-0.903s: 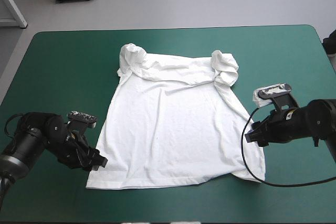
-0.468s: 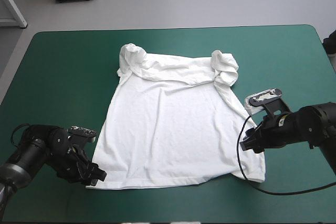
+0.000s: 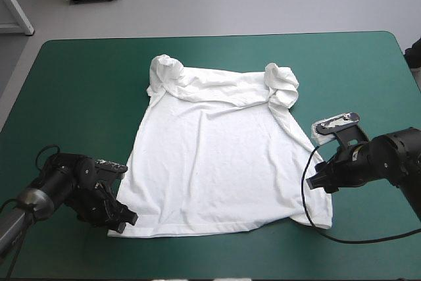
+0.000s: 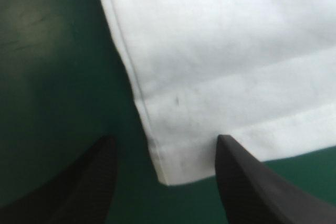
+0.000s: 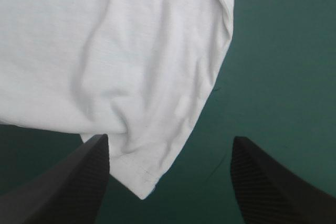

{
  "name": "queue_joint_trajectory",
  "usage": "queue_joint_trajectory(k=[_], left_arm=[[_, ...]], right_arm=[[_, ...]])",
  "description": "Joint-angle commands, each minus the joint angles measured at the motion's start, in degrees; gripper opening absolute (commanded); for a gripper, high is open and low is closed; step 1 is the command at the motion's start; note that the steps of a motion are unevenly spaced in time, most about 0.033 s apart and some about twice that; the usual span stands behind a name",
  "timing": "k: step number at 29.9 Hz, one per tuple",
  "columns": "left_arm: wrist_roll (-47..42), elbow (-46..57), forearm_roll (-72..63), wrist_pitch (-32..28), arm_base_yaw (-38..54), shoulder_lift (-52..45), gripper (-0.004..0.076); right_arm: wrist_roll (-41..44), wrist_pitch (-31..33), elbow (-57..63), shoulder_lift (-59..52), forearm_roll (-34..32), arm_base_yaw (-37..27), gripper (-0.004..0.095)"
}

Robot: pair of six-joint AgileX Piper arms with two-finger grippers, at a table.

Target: Fold the cloth

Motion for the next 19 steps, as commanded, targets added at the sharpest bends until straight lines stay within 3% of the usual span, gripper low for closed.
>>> queue_joint_trajectory(k=[1,5,13,19], left_arm=[[1.2,-1.1,-1.8,-1.3,-0.3,2.1,0.0417],[2.3,-1.0,-4.6,-2.3,-0.4,3.7,0.0386],[3.3,5.2,-7.0,-6.1,-7.1,3.7,0.0097],[3.4,7.3,-8.1,-7.8,-8.3,3.7,-0.0022]], right_arm=[[0.6,-0.2,-1.3,-1.0,-1.3,0.1,0.0617],[1.0,0.4,-1.3,-1.0,-1.3,0.1,0.0617],[3.1,2.1,-0.1,-1.0,-3.7,0.1,0.0602],[3.5,2.0,6.0,-0.9,-5.4,0.1,0.0602]])
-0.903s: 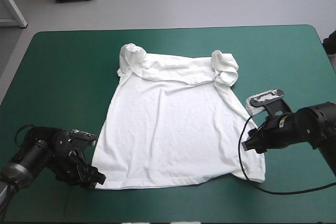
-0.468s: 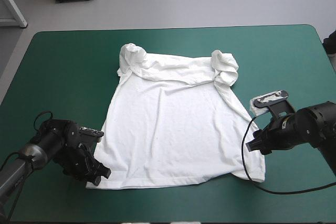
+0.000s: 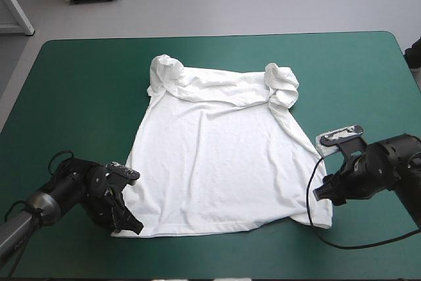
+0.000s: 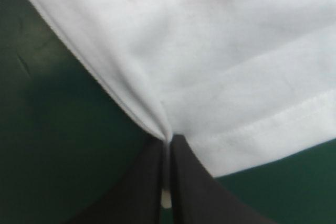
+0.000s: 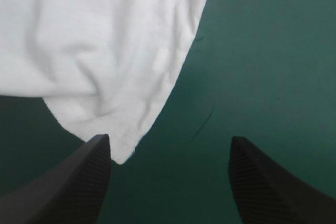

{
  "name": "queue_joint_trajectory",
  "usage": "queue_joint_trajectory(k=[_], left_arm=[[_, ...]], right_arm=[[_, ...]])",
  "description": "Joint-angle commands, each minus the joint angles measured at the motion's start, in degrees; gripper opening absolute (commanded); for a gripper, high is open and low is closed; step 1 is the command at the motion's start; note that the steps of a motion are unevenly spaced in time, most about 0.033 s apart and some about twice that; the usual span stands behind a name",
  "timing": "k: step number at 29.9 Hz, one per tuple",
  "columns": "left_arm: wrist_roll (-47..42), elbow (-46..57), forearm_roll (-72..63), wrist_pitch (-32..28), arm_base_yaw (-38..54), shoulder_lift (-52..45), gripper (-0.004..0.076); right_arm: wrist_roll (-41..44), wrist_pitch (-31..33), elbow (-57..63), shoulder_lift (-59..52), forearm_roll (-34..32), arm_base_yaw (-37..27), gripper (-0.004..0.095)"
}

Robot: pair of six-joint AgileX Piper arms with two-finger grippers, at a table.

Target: Fold the cloth

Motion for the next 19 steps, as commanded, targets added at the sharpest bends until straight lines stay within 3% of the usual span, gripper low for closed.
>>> queue_joint_trajectory(k=[1,19], left_arm=[[0.7,4.1,-8.0,-3.8,-1.2,2.3,-0.0022],[2.4,4.1,-8.2,-3.9,-1.2,2.3,-0.0022]], right_arm=[[0.1,-1.1,2.3,-0.9,-1.2,0.1,0.0602],[-1.1,-3.4,5.6,9.8,4.9,0.1,0.0605]])
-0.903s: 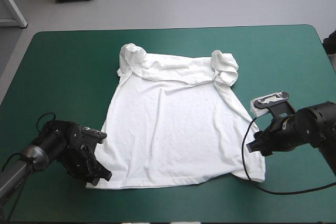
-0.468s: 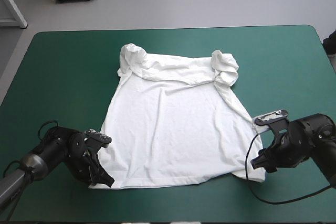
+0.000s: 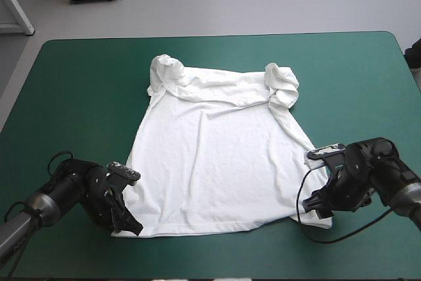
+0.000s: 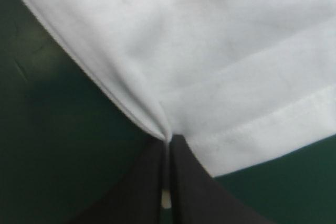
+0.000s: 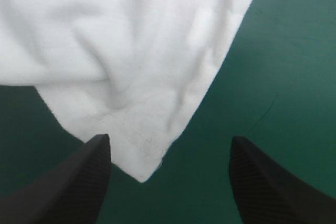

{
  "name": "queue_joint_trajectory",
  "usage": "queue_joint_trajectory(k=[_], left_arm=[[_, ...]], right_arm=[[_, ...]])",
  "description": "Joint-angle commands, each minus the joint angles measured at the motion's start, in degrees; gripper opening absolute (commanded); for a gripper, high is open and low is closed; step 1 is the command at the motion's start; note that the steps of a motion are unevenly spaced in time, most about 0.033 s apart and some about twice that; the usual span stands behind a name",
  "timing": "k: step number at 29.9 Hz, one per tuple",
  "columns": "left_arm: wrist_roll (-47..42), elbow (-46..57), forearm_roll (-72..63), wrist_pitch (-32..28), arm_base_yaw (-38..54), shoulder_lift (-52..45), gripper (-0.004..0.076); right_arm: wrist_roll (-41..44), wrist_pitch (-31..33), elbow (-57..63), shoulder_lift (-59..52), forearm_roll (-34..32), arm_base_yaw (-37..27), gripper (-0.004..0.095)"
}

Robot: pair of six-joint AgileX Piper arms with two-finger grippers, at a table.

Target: Fold the cloth

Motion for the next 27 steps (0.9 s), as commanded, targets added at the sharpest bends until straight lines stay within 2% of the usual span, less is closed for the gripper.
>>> queue_joint_trajectory(k=[1,7,15,17,19,23,27], left_arm=[[0.6,3.9,-8.0,-3.6,-1.1,2.6,-0.0022],[0.9,3.8,-8.0,-4.1,-1.1,2.2,-0.0022],[0.8,3.8,-8.0,-4.2,-1.1,2.2,-0.0022],[1.2,3.8,-8.0,-4.2,-1.1,2.2,-0.0022],[1.3,3.8,-8.0,-4.2,-1.1,2.2,-0.0022],[1.3,3.8,-7.9,-4.5,-1.1,2.2,-0.0022],[1.4,3.8,-7.9,-4.7,-1.1,2.2,-0.0022]], right_arm=[[-0.6,0.1,-1.1,1.7,0.3,0.1,0.0605],[-0.6,-0.5,-0.7,3.4,1.5,0.1,0.0604],[-0.6,-4.8,5.7,4.7,4.1,0.1,0.0604],[-0.6,-6.8,7.2,4.7,5.2,0.1,0.0577],[-0.6,-8.4,8.1,4.7,6.3,0.1,0.0484],[-3.5,-11.2,8.5,4.7,9.9,0.1,0.0212],[-7.4,-14.4,8.5,5.1,15.1,0.1,-0.0020]])
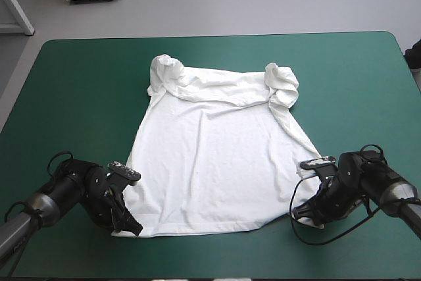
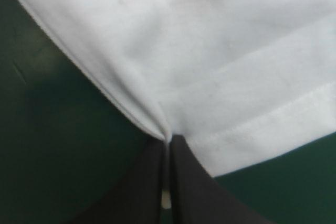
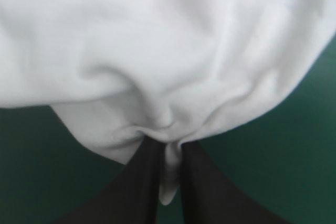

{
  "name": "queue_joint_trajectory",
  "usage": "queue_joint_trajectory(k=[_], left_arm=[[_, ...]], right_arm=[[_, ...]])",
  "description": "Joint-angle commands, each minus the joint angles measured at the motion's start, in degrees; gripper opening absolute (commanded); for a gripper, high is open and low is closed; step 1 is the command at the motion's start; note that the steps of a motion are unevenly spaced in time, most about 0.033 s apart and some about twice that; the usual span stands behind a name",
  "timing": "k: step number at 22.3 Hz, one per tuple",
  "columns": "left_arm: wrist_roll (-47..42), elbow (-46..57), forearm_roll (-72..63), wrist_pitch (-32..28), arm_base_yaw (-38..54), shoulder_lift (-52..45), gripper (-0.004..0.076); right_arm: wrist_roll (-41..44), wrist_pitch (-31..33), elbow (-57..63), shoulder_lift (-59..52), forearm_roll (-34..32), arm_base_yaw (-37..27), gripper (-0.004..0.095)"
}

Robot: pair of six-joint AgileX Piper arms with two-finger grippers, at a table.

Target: Fold the cloth

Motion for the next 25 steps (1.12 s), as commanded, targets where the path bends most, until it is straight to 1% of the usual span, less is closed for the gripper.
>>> queue_joint_trajectory(k=[1,5,7,9,11,12,13,14,15,16,17,18,19,22,25], left_arm=[[0.7,3.7,-7.8,-4.4,-1.1,2.3,-0.0022],[1.4,2.4,-7.8,-3.6,-1.1,2.1,-0.0022],[2.4,0.2,-7.7,-2.5,-1.1,1.0,-0.0022],[2.5,-3.9,-7.6,-0.6,-1.1,-1.7,-0.0022],[2.4,-12.1,-7.3,4.0,-1.1,-6.9,-0.0022],[2.3,-18.6,-5.3,7.0,-1.1,-10.2,-0.0022],[2.1,-22.5,-4.0,8.6,-1.1,-11.6,-0.0022],[1.2,-30.4,-1.4,11.7,-1.1,-13.4,-0.0022],[1.0,-34.3,0.0,13.6,-1.1,-14.1,-0.0022],[-0.9,-40.9,0.8,14.3,-1.1,-15.1,-0.0022],[-0.7,-44.4,0.2,14.3,-1.1,-15.4,-0.0022],[-0.6,-50.7,-0.9,14.3,-1.1,-15.9,-0.0022],[-0.2,-56.3,-1.5,14.3,-1.1,-15.9,-0.0022],[1.1,-70.3,-2.4,14.1,-1.1,-15.8,-0.0022],[2.0,-82.0,-3.1,11.3,-1.1,-15.7,-0.0022]], right_arm=[[-3.6,-4.6,0.6,1.2,8.1,0.1,-0.0012],[-5.9,-6.7,0.6,2.4,12.8,0.1,-0.0013],[-6.7,-7.5,0.0,2.2,13.6,0.1,-0.0013],[-6.7,-6.4,-1.9,1.8,13.3,0.1,-0.0013],[-6.1,-2.3,-7.9,0.0,10.9,0.1,-0.0012],[-3.8,-0.1,-13.9,-2.1,7.7,0.1,-0.0012],[-2.9,0.7,-17.3,-3.4,5.9,0.1,-0.0012],[-0.2,3.1,-24.6,-6.0,1.5,0.1,-0.0013],[0.6,4.2,-27.7,-6.9,0.1,0.1,-0.0013],[2.1,7.4,-35.2,-8.4,-1.4,0.1,-0.0013],[2.5,8.8,-38.1,-9.0,-1.9,0.1,-0.0013],[2.6,10.9,-45.1,-10.3,-2.2,0.1,-0.0012],[2.8,11.5,-49.9,-11.2,-2.2,0.1,-0.0012],[3.0,11.5,-64.8,-12.7,-2.2,0.1,-0.0012],[2.8,11.4,-78.2,-12.6,-2.4,0.1,-0.0012]])
